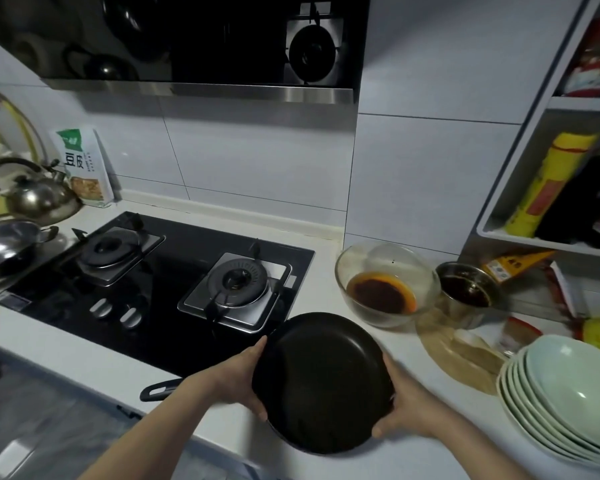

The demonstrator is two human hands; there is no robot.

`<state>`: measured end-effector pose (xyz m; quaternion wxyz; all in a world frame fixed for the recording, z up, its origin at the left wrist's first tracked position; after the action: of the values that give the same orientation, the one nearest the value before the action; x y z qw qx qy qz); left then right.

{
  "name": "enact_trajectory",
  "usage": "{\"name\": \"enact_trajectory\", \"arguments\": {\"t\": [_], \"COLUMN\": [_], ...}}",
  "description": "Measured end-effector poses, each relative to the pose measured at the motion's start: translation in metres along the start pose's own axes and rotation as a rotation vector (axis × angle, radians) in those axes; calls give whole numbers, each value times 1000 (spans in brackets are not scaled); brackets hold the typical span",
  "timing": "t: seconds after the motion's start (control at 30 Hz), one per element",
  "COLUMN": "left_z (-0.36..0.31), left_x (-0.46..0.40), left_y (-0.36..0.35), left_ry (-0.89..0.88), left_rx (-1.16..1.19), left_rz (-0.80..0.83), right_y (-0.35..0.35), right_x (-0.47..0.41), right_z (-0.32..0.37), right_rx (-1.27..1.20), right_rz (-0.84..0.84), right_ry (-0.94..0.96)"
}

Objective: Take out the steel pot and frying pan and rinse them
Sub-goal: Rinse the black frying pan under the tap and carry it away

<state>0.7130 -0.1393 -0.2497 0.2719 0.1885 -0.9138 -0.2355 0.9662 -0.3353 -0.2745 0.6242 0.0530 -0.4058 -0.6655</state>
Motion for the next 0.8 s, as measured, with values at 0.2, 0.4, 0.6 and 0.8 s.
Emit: {"name": "enact_trajectory", "arguments": {"t": [0.2, 0.4, 0.6, 0.8], "left_z": [4, -4, -6, 6], "left_x": [-7, -6, -2, -3], "left_y": [2, 2, 4, 5], "left_ry": [39, 45, 69, 113], "left_rx": [-26, -29, -19, -78], "left_rz": [34, 56, 54, 66], "right_y": [-4, -6, -6, -6], "right_x": [-4, -1, -1, 0], "right_z": [-5, 0, 2, 9], "right_rx": [-63, -86, -91, -134], "right_rz": [35, 46, 46, 29], "right_ry": [-35, -11, -33, 6]}}
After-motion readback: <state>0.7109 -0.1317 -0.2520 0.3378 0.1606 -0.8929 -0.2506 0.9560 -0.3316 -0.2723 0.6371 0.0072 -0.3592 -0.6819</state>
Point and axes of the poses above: each hand's wrist, its own x-axis away from the middle knuckle, its own y-axis out of the back of the hand, z = x × y, the point moved 4 cm from there along -x, towards the middle knuckle, and after that the axes turned 6 degrees about x, right-handed, at the moved point
